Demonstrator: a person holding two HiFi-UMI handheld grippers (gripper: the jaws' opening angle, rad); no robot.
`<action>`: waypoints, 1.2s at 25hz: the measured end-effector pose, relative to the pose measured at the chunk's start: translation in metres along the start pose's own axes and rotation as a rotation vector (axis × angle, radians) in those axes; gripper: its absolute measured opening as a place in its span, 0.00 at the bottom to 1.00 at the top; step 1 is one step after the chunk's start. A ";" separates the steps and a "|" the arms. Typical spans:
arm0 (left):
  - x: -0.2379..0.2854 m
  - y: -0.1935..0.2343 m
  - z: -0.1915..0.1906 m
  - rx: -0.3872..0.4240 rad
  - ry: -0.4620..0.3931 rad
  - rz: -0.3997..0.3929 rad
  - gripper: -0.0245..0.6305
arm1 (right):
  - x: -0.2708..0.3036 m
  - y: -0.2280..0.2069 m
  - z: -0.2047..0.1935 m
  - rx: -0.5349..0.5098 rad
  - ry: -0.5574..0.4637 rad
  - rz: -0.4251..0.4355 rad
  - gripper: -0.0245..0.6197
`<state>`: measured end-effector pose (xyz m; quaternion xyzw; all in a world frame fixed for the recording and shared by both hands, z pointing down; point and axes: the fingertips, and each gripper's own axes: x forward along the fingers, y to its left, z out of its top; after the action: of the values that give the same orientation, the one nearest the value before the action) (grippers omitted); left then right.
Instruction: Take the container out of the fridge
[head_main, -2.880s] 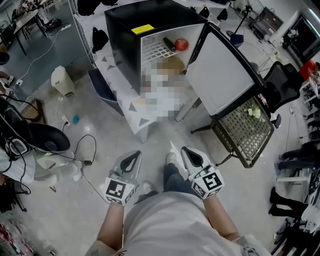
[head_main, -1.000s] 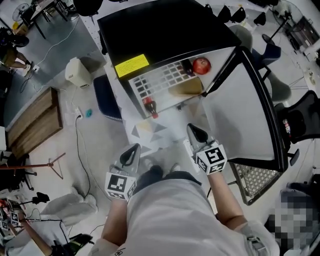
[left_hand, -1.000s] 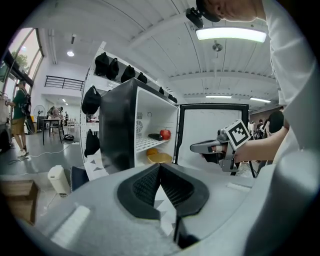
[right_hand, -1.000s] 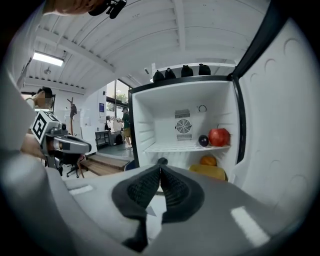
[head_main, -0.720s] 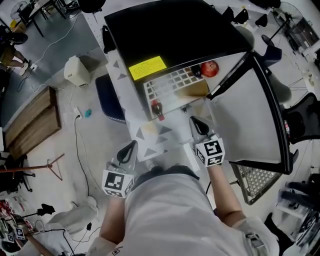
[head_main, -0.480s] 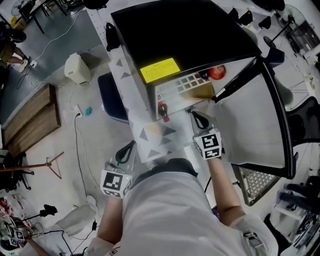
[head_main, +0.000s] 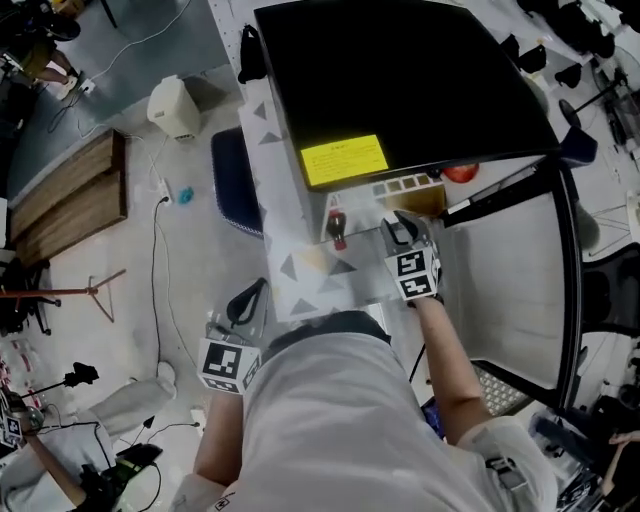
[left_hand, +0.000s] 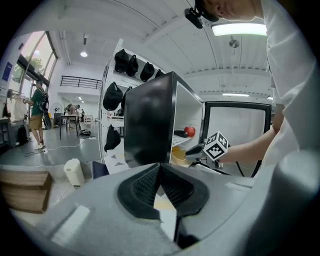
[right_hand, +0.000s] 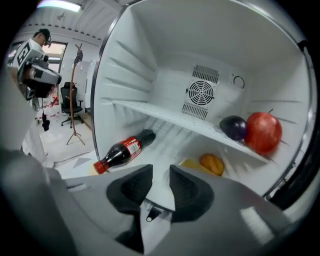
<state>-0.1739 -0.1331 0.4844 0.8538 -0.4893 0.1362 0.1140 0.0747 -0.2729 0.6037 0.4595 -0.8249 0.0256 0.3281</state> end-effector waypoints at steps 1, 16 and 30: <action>0.001 0.000 -0.001 -0.007 0.001 0.017 0.05 | 0.006 -0.002 -0.002 -0.026 0.011 0.003 0.19; 0.000 -0.002 -0.012 -0.093 0.014 0.212 0.05 | 0.071 -0.020 -0.032 -0.206 0.152 0.071 0.21; -0.013 -0.009 -0.019 -0.114 0.016 0.260 0.05 | 0.069 -0.017 -0.024 -0.205 0.126 0.101 0.12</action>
<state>-0.1750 -0.1115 0.4975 0.7742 -0.6019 0.1285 0.1477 0.0751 -0.3253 0.6573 0.3787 -0.8232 -0.0134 0.4228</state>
